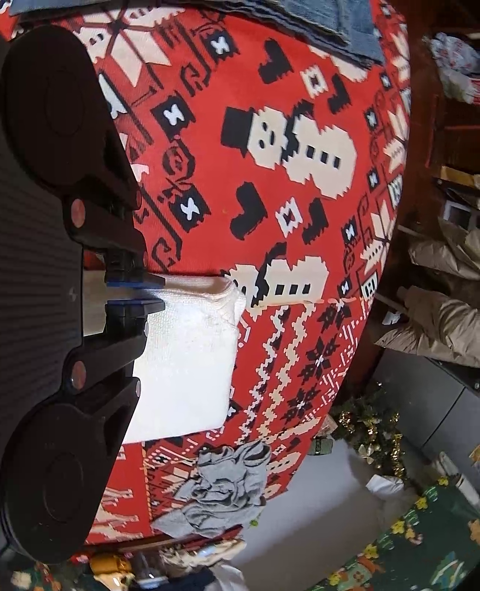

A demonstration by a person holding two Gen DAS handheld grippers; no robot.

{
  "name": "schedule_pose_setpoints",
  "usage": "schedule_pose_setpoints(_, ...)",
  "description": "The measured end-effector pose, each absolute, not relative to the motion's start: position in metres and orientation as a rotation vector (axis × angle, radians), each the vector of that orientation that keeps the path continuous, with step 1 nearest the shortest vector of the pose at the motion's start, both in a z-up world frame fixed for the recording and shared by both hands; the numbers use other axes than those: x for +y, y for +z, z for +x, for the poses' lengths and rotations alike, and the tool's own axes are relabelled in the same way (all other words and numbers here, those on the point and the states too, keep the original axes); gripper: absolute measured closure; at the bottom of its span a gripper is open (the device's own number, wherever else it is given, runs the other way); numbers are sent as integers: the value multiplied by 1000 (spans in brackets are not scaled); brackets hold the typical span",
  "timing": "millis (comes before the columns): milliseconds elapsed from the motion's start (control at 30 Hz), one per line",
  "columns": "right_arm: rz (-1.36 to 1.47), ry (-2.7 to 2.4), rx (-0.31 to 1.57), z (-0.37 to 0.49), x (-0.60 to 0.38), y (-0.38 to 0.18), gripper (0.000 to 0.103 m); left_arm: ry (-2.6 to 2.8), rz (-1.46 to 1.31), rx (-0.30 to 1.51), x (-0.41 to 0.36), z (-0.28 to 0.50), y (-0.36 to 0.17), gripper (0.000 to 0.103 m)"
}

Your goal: Fold clothes

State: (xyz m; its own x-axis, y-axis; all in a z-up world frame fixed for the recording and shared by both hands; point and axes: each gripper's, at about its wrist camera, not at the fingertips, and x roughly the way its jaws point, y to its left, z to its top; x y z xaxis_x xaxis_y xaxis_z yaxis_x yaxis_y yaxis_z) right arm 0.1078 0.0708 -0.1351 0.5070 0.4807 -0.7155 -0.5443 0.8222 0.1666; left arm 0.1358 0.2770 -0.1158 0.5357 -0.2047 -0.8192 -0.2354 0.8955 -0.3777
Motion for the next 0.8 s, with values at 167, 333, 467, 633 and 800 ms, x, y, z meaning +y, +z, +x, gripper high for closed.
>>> schedule_pose_setpoints(167,-88,568,863,119,71,-147,100,23,-486,1018,278,136,-117,97)
schedule_pose_setpoints(333,-104,583,880,107,66,-139,96,25,-468,1019,275,137,-116,97)
schedule_pose_setpoints(467,-54,526,817,135,75,-137,96,27,-449,1016,272,136,-115,97)
schedule_pose_setpoints(633,-46,490,869,154,77,-142,101,22,-474,1020,275,137,-117,97)
schedule_pose_setpoints(800,-142,511,883,125,71,-143,101,21,-477,1022,276,137,-117,97)
